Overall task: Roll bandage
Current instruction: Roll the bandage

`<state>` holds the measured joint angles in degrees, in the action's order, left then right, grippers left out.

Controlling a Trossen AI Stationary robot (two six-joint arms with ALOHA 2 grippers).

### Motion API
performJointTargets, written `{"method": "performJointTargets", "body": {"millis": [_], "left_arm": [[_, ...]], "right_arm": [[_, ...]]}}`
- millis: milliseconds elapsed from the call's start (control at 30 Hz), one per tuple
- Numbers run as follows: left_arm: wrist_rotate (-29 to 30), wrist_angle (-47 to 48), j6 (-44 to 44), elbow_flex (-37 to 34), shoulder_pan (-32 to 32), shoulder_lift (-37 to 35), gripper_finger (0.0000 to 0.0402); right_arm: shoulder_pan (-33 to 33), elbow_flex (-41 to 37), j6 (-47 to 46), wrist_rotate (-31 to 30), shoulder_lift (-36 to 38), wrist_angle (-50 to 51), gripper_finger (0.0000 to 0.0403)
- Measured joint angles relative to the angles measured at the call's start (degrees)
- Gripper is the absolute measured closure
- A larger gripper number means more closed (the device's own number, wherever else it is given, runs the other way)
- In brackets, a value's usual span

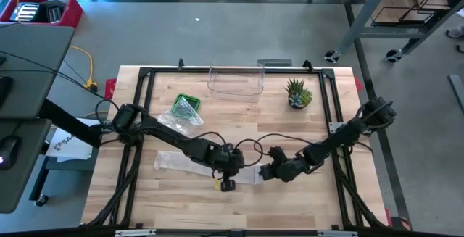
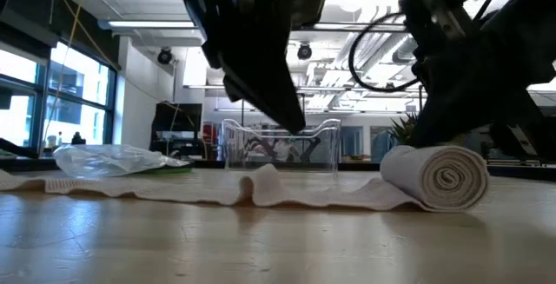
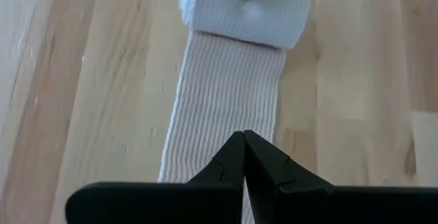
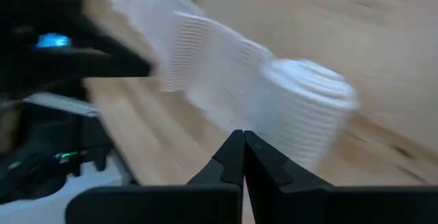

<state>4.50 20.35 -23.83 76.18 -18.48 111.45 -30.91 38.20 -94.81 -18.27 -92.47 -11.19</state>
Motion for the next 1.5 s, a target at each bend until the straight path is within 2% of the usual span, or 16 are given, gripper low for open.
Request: {"method": "performJointTargets", "body": {"millis": [100,267,567,767,1500], "left_arm": [[0.7,-0.7,-0.4,0.1,-0.4,-0.2,0.0401],[0.7,-0.4,1.7,0.1,-0.9,-0.2,0.0401],[0.6,-0.6,3.2,0.0,0.2,-2.0,0.0401],[0.6,-0.5,2.8,0.0,0.9,-2.4,0.0401],[0.6,-0.4,0.9,0.0,0.9,-2.4,0.0396]], "right_arm": [[-0.4,0.6,2.7,-2.8,2.1,-1.3,0.0403],[-0.2,2.8,10.7,-2.3,3.8,-1.0,0.0403],[-2.9,9.5,16.6,5.6,3.9,11.4,0.0403],[-5.3,12.2,15.8,7.5,3.9,20.1,0.0403],[-5.5,12.3,12.5,7.5,3.9,20.8,0.0403]]}}
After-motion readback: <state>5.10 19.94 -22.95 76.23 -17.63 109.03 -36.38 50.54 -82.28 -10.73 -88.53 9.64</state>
